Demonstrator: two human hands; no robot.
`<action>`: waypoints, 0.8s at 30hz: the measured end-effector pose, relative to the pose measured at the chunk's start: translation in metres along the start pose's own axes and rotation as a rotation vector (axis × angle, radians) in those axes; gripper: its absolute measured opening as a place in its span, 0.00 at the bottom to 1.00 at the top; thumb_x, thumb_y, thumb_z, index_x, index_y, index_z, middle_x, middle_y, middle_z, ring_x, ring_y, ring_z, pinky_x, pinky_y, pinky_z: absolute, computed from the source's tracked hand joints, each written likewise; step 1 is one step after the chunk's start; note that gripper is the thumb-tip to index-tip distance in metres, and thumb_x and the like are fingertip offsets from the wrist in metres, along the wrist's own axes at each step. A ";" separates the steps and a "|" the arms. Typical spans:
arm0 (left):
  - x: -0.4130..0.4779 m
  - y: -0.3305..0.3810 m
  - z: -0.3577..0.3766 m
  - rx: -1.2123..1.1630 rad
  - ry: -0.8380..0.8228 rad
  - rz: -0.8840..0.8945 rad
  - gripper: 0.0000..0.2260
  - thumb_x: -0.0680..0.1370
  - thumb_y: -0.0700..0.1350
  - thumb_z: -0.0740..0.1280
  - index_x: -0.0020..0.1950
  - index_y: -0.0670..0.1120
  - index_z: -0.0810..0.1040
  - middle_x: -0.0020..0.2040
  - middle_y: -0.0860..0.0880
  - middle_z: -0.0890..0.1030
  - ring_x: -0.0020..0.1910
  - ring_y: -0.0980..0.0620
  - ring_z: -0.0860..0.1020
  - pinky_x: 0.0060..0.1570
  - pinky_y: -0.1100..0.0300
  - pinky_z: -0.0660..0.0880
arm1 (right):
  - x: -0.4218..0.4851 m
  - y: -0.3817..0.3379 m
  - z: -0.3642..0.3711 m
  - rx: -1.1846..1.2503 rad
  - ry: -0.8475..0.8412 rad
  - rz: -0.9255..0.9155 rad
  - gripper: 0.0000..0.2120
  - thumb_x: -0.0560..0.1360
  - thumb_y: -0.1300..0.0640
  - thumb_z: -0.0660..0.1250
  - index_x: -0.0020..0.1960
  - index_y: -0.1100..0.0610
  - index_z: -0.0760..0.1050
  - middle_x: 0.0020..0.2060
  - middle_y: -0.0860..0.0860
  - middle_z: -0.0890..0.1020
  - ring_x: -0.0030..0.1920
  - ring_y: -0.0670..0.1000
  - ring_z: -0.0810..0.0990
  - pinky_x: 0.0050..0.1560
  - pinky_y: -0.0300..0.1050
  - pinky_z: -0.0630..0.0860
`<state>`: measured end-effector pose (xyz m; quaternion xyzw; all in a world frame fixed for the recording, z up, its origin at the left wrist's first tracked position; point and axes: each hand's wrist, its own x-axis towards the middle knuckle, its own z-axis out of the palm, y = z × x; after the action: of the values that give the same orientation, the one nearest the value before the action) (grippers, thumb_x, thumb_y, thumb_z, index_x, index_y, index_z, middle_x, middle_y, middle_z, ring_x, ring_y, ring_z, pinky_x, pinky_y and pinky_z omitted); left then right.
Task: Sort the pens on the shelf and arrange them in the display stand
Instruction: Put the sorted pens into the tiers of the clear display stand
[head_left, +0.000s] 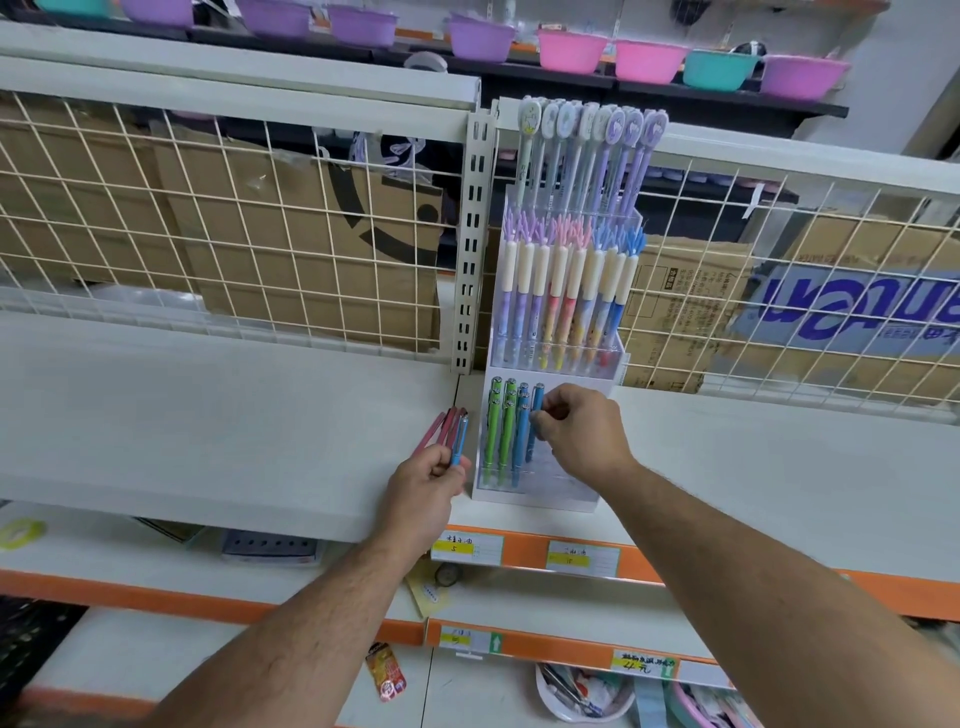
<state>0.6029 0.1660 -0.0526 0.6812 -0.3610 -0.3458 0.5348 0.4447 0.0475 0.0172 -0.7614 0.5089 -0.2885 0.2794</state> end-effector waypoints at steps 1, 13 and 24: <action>0.000 0.000 0.000 0.002 -0.001 0.002 0.08 0.80 0.41 0.65 0.42 0.49 0.80 0.48 0.52 0.84 0.42 0.48 0.78 0.40 0.52 0.75 | 0.000 0.001 0.000 0.001 -0.002 0.002 0.03 0.77 0.56 0.72 0.48 0.54 0.80 0.40 0.50 0.84 0.41 0.51 0.83 0.47 0.51 0.83; -0.005 0.005 -0.003 -0.013 -0.005 0.008 0.07 0.80 0.40 0.67 0.42 0.47 0.80 0.48 0.51 0.84 0.44 0.46 0.79 0.43 0.51 0.76 | -0.018 0.004 -0.005 0.021 0.068 0.027 0.03 0.76 0.57 0.72 0.44 0.53 0.79 0.37 0.45 0.81 0.39 0.47 0.80 0.40 0.38 0.74; -0.031 0.014 0.008 0.025 -0.083 0.137 0.10 0.77 0.36 0.69 0.41 0.50 0.84 0.38 0.48 0.83 0.39 0.46 0.80 0.43 0.46 0.79 | -0.067 -0.014 0.021 0.227 -0.136 -0.120 0.05 0.73 0.60 0.74 0.42 0.51 0.82 0.29 0.42 0.80 0.30 0.42 0.76 0.37 0.39 0.75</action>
<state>0.5789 0.1867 -0.0373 0.6467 -0.4328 -0.3318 0.5333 0.4473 0.1172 0.0024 -0.7718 0.4063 -0.3081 0.3799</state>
